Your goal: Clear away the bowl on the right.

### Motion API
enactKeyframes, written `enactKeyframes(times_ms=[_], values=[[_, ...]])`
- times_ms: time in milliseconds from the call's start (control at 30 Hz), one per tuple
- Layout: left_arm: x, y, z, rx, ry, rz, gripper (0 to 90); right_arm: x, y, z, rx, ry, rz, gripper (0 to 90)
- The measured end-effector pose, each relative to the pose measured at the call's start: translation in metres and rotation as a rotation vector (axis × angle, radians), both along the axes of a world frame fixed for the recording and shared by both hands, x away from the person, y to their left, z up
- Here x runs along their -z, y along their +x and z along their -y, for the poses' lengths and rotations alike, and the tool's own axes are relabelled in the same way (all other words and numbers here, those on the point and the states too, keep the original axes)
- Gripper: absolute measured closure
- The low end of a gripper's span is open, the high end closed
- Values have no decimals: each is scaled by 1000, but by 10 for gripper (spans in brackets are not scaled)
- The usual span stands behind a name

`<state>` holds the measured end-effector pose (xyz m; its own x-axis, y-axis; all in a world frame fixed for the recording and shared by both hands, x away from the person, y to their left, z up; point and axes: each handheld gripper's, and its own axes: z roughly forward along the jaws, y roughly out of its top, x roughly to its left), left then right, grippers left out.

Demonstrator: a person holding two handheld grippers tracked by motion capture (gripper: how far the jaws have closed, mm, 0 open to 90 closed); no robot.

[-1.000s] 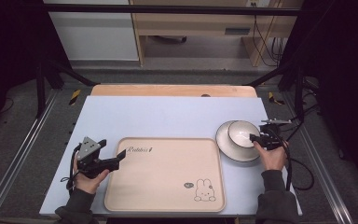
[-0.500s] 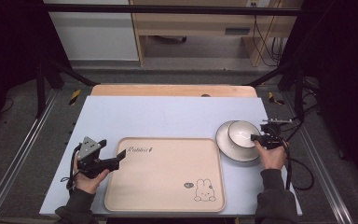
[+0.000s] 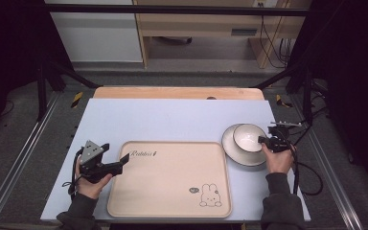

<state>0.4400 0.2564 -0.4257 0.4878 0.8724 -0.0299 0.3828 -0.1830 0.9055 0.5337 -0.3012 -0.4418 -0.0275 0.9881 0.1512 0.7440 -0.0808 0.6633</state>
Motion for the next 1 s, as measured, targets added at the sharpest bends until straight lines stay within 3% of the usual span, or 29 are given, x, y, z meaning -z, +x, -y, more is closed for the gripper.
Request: enactKeyframes(times_ms=[133, 400, 567, 867, 1000], values=[[0, 0, 0, 0, -1, 0, 143, -2, -1, -2, -2, 9, 6, 827], [-1, 0, -1, -1, -3, 3, 145, -3, -2, -5, -16, -27, 20, 829], [-1, 0, -1, -1, -4, 4, 146, -7, -4, -7, -12, -3, 28, 827], [-2, -1, -2, 0, -2, 8, 146, -12, -7, -11, -33, -40, 43, 824], [-3, -1, -2, 1, -2, 8, 147, -16, -9, -12, -29, -17, 45, 824]])
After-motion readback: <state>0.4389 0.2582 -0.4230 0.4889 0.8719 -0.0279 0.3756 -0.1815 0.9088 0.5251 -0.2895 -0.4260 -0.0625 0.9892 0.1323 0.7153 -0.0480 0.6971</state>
